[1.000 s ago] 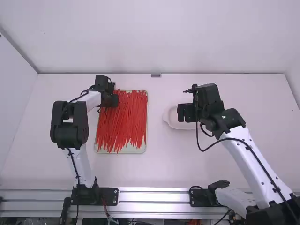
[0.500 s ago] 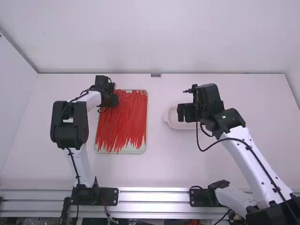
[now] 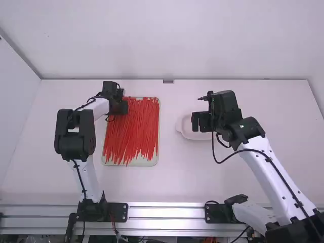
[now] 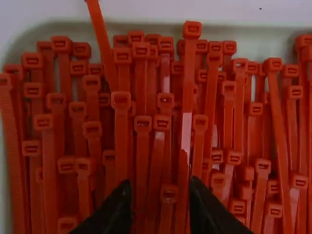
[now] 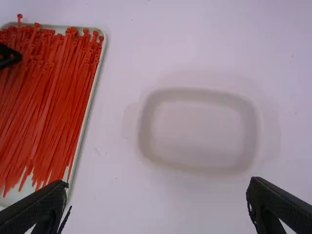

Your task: Fasten the cable tie

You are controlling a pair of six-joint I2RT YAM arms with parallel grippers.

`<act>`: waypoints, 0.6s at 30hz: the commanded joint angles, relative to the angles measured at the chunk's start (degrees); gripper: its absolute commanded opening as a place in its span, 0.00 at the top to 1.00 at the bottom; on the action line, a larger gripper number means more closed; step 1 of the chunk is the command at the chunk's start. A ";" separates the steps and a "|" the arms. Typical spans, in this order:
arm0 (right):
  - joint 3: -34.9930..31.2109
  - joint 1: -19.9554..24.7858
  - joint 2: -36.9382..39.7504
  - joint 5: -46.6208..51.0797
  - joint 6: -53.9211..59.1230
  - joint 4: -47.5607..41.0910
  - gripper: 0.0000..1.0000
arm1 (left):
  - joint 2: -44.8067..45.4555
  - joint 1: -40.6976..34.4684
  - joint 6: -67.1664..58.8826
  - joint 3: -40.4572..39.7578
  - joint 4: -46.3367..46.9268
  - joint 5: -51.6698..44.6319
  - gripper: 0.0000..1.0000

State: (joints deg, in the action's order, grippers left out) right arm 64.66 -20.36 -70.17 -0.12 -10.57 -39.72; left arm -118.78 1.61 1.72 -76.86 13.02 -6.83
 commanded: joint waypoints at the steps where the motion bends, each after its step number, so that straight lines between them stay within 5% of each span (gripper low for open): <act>1: 2.12 0.13 -0.02 0.13 -0.09 -0.22 0.02 | -0.37 -0.50 0.37 0.44 0.37 -0.26 0.70; 18: 2.12 0.13 -0.02 0.15 -0.09 -0.15 0.02 | -0.37 -0.15 0.20 0.44 0.02 -0.28 0.82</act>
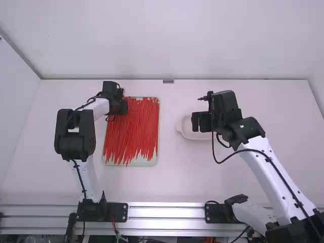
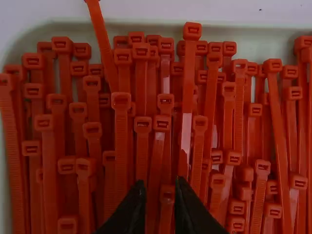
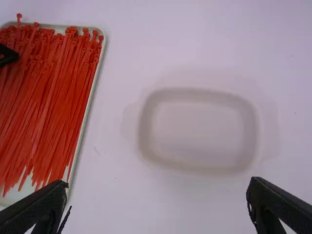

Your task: Fasten the cable tie

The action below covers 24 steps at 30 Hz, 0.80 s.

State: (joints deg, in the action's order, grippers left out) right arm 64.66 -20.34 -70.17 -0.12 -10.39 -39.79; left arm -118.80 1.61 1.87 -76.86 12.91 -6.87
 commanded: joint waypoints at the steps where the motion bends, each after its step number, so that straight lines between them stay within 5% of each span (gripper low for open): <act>1: 2.12 0.09 -0.02 0.15 -0.13 -0.09 0.02 | -0.35 -0.15 -0.02 0.44 0.13 -0.92 0.81; 20: 2.12 0.15 -0.02 0.15 -0.04 -0.13 0.02 | -1.60 -0.17 -0.35 0.44 0.07 -1.29 0.79; 24: 2.12 0.15 -0.02 0.15 -0.04 -0.13 0.02 | -2.64 -0.57 -0.17 0.44 0.70 -1.73 0.87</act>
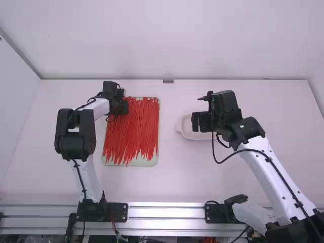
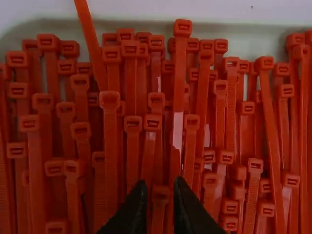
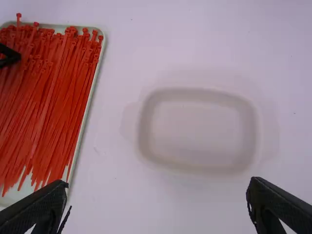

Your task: Fasten the cable tie

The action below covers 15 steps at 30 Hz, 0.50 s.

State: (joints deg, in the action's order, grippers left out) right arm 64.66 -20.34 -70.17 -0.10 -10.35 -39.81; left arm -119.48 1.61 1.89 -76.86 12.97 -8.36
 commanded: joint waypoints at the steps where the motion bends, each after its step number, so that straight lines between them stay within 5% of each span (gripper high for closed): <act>1: 2.12 0.15 -0.02 0.11 -0.11 -0.11 0.02 | -1.99 -0.59 -0.17 0.44 0.66 -0.20 0.87; 15: 2.12 0.15 -0.02 0.13 -0.11 0.33 0.02 | -1.92 -0.22 0.00 -7.65 6.51 0.44 0.96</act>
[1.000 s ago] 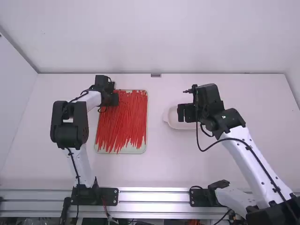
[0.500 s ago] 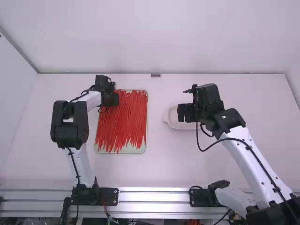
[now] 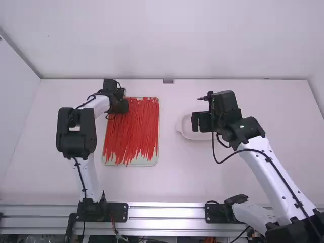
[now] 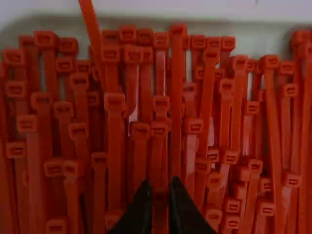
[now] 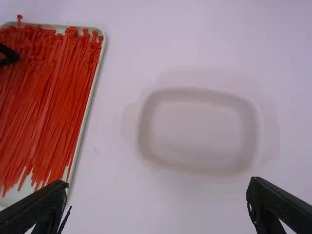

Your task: Fasten the cable tie

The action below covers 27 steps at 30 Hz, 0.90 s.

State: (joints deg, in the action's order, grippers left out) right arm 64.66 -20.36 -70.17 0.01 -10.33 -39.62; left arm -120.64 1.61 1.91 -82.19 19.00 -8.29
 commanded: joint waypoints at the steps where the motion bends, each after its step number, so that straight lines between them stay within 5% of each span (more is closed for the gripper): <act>1: 2.12 0.17 -0.02 0.00 -0.15 0.20 0.02 | -0.72 -0.22 0.00 -3.61 1.73 0.37 0.97; 13: 2.12 0.11 -0.02 0.02 -0.11 0.09 0.02 | 3.50 -0.70 2.99 -17.70 16.92 4.63 0.98; 27: 2.12 0.13 -0.02 0.00 -0.13 -0.24 0.02 | 27.78 -4.68 2.60 -14.36 18.99 9.70 0.98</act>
State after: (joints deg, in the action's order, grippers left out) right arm 64.66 -20.36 -70.17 -0.12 -10.28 -39.77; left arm -96.09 -2.46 4.56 -98.21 37.47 -1.23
